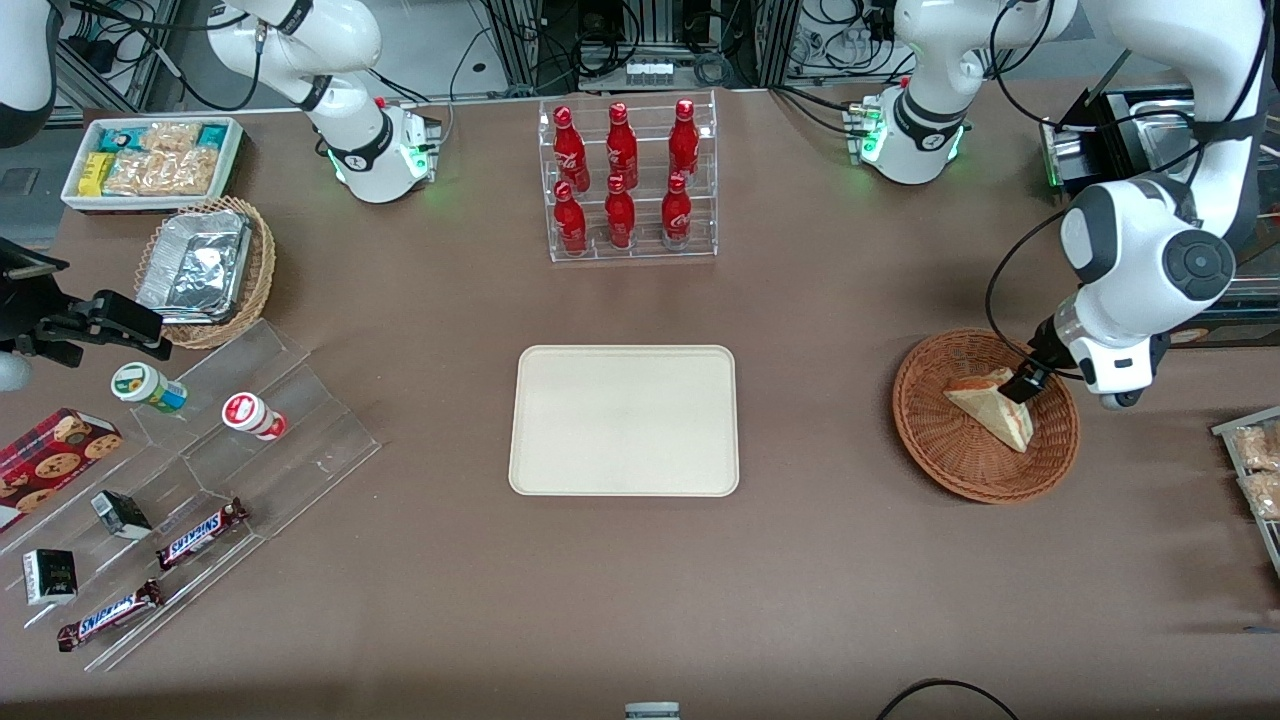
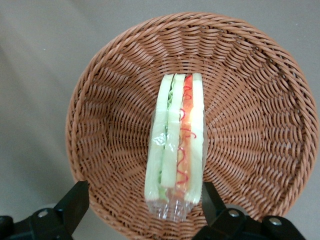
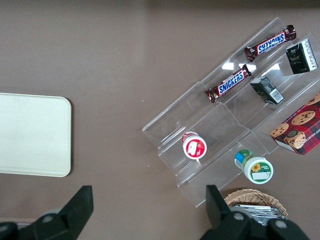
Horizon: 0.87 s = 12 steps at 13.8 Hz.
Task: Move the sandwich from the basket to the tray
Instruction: 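Lower the left gripper and close it on the sandwich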
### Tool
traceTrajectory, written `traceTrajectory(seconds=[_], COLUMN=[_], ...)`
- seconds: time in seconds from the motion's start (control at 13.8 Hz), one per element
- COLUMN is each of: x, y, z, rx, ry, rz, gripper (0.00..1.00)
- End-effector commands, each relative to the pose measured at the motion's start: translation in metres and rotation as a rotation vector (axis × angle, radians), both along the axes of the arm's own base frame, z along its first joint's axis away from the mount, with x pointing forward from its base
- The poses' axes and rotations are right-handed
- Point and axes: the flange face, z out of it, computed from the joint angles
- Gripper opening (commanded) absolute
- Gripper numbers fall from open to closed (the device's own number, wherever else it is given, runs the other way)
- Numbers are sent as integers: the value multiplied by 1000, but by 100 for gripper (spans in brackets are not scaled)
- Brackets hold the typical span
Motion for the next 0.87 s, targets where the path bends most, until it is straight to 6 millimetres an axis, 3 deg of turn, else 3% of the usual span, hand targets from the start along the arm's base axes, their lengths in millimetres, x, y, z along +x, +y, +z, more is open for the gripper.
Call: traceTrajectory(seconds=[0.0, 0.29, 0.44, 0.51, 0.8], x=[3, 5, 5, 6, 15], y=[-2, -2, -4, -5, -16], z=[-19, -40, -41, -40, -30], rx=[14, 18, 16, 11, 8], ry=[-16, -15, -18, -22, -38], rz=[19, 16, 17, 25, 61], gripper=[100, 100, 99, 89, 10])
